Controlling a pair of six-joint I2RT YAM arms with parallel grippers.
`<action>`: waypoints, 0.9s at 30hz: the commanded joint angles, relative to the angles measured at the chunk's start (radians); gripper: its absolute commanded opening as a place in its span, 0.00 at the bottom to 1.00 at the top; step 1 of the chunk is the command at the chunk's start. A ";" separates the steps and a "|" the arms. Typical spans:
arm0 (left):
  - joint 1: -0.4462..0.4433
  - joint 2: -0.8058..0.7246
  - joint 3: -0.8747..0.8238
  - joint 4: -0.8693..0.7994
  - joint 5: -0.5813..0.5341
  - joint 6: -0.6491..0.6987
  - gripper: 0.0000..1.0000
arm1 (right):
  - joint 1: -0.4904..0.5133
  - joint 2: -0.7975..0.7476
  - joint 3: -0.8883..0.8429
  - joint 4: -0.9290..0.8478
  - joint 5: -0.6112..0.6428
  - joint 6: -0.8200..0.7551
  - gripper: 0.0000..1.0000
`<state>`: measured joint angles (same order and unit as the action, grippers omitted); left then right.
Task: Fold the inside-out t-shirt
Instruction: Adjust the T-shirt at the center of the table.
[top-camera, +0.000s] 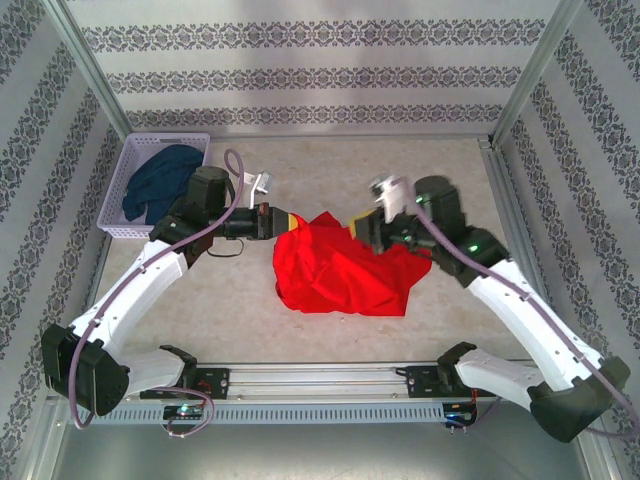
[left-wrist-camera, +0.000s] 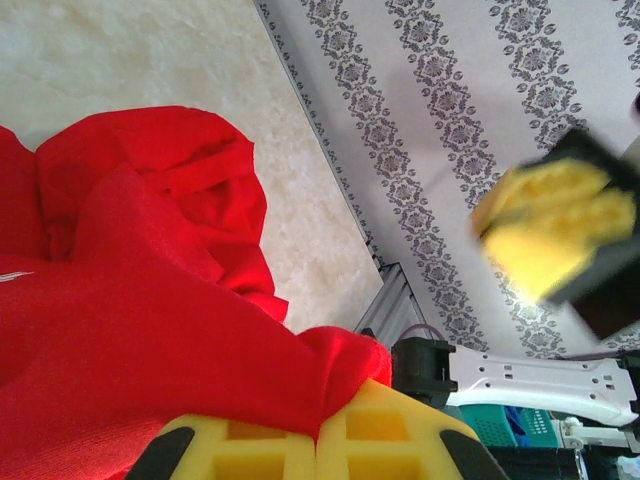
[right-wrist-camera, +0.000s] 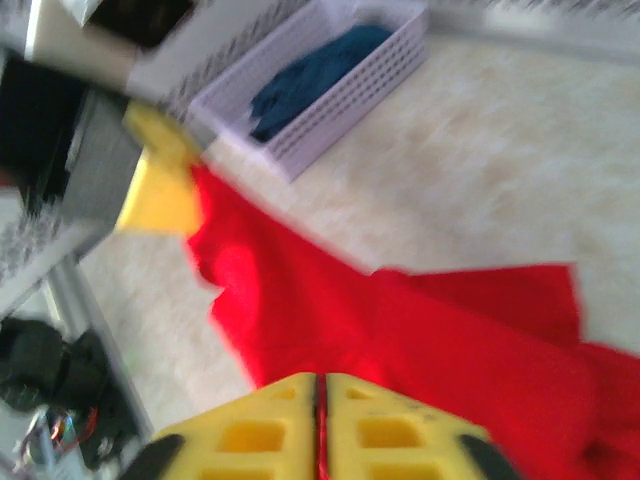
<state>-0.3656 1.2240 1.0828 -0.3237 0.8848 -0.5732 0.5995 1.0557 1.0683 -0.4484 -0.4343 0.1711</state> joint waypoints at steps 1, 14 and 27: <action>-0.009 -0.010 0.036 -0.034 -0.009 -0.001 0.00 | 0.189 0.025 -0.101 0.122 0.136 -0.048 0.36; -0.013 -0.026 0.049 -0.114 -0.084 0.035 0.00 | 0.329 0.186 -0.123 0.316 0.448 -0.094 0.17; -0.013 -0.012 0.068 -0.211 -0.321 0.126 0.01 | -0.016 0.065 -0.205 0.432 -0.273 0.178 0.00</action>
<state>-0.3721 1.2236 1.1297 -0.4908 0.6460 -0.4999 0.6369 1.1244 0.8890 -0.1280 -0.4549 0.2192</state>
